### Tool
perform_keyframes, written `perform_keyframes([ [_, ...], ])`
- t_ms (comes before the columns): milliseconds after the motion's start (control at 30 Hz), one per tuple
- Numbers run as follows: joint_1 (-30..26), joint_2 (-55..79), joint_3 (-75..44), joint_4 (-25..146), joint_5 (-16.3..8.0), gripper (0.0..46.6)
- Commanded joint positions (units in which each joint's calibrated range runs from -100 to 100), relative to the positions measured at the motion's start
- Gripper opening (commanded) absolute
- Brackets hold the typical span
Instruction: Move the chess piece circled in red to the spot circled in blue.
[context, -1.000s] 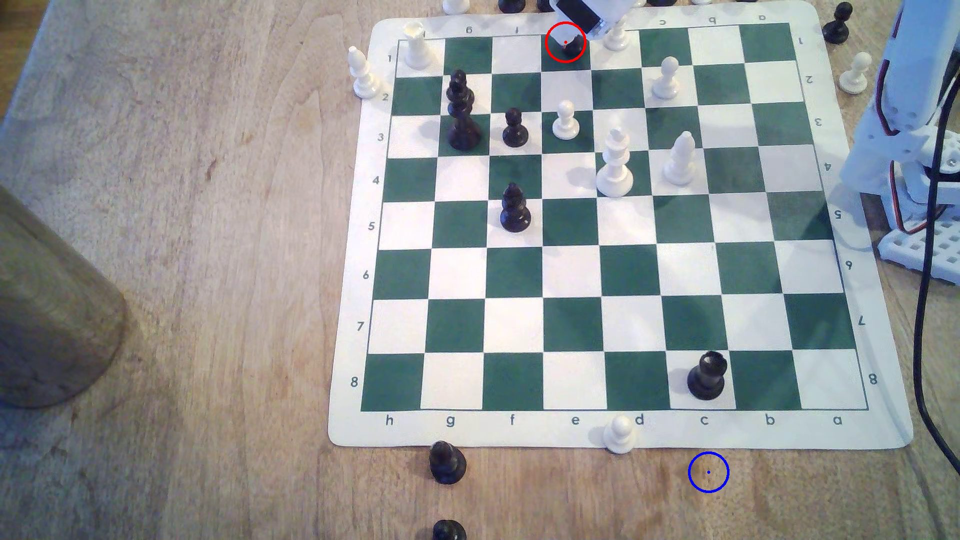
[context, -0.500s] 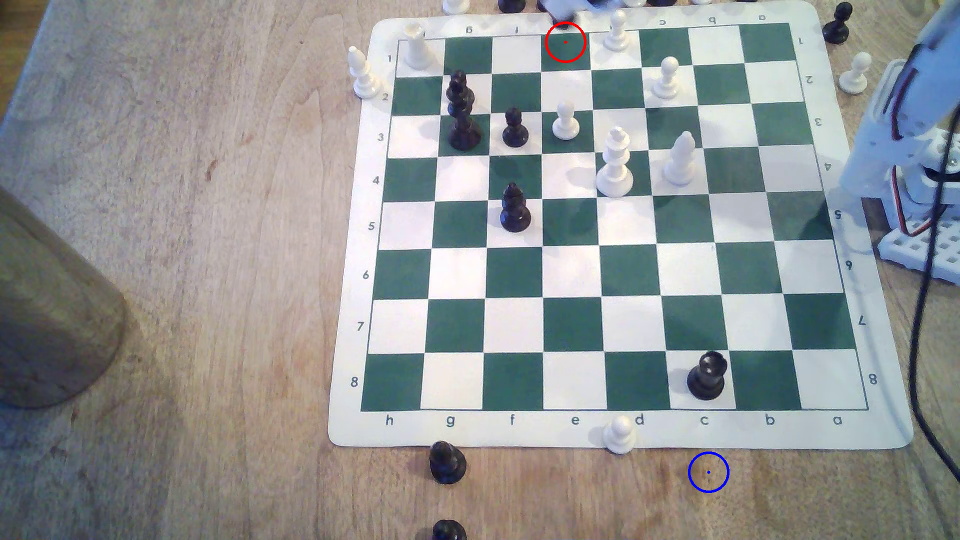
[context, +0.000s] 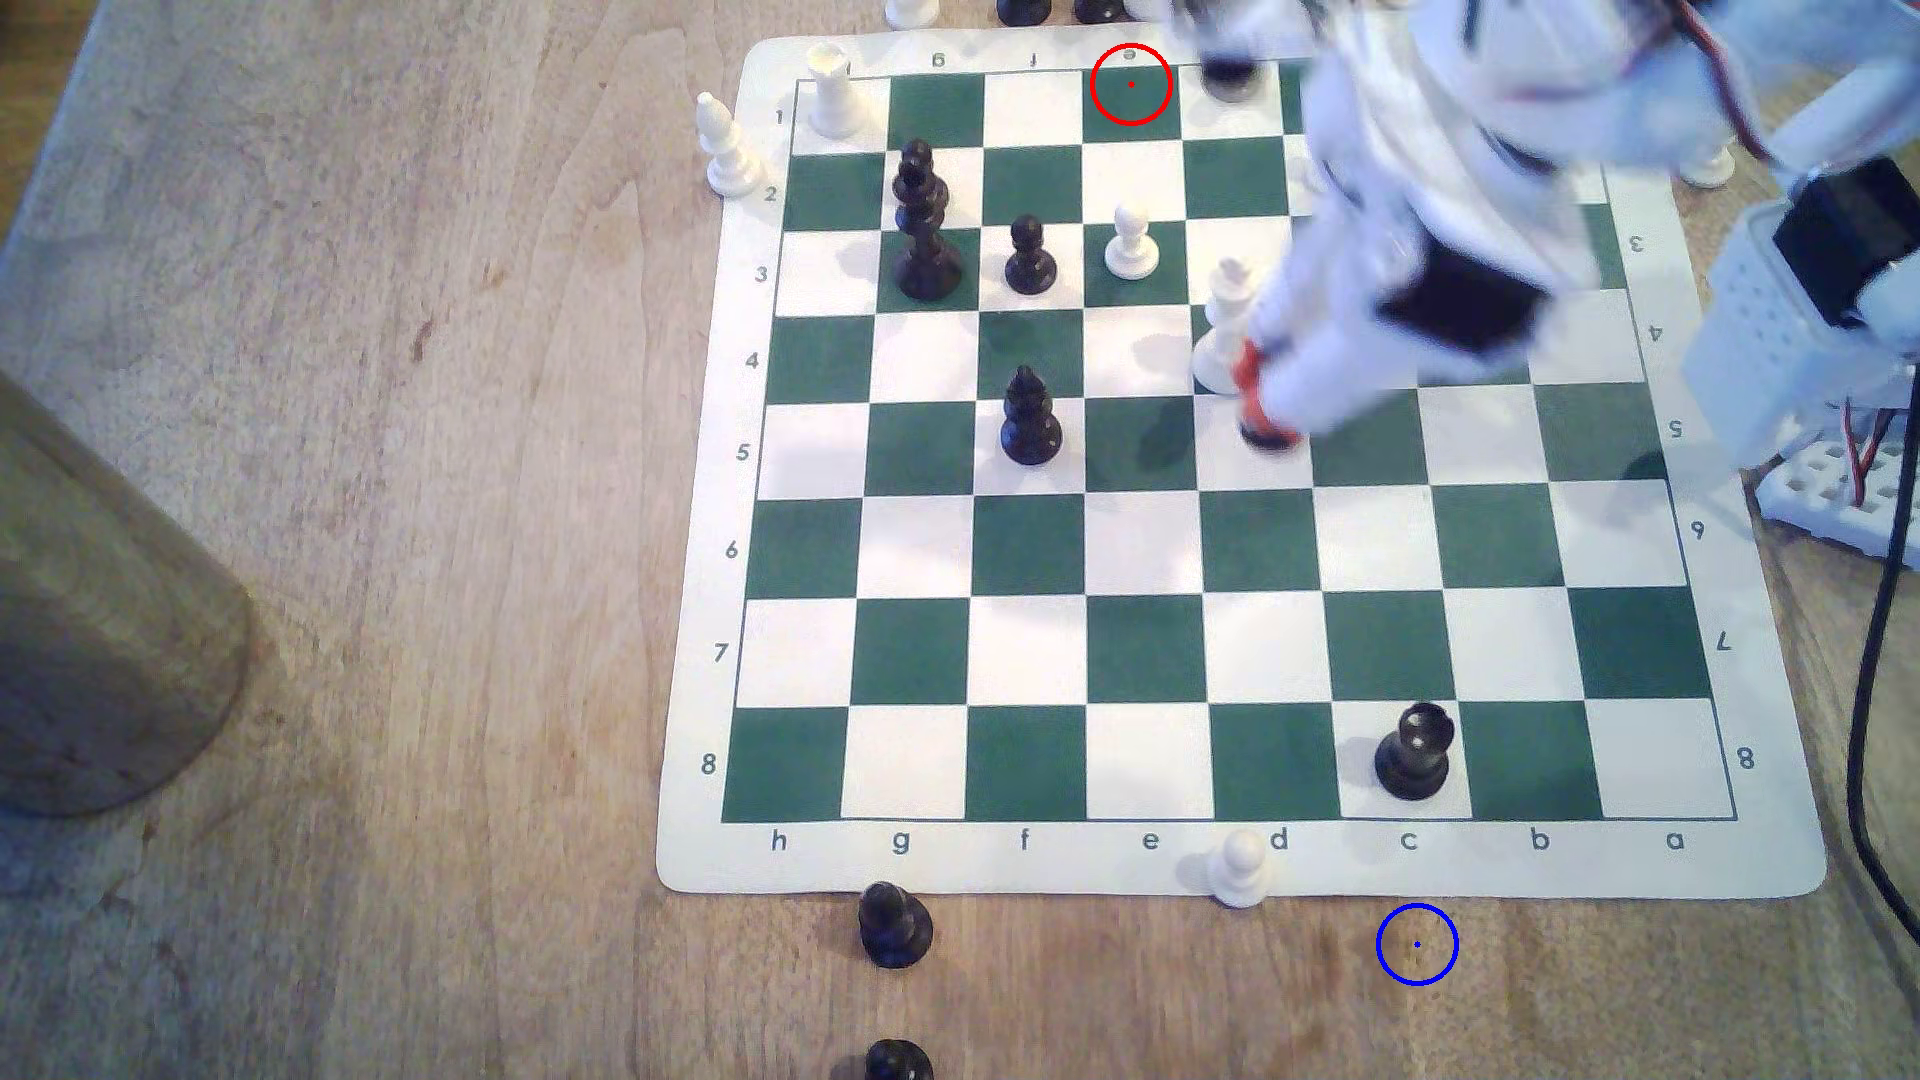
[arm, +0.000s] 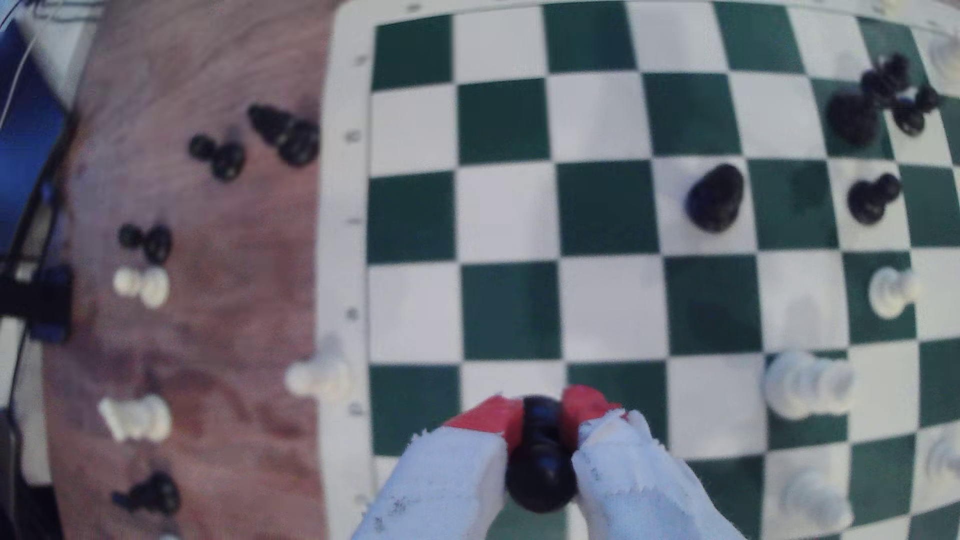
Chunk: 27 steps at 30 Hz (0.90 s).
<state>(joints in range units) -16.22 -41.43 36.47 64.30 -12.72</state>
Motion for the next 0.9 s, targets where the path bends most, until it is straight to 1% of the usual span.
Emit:
perform_keyframes([
  [0, -10.2, 0.8, -1.7, -0.6, -1.0, 0.2],
  [33, -13.4, 2.3, -1.7, -1.4, -1.3, 0.2],
  [167, -19.2, 7.2, -1.7, -3.7, -1.5, 0.2],
  [333, -22.5, 14.7, -2.4, -7.9, -1.5, 0.2],
  [500, -23.9, 21.4, -4.6, -10.4, -1.5, 0.2],
  [600, -24.2, 24.5, -4.6, -12.5, -2.6, 0.2],
  [867, -23.9, 28.3, -4.9, -17.4, -2.5, 0.2],
])
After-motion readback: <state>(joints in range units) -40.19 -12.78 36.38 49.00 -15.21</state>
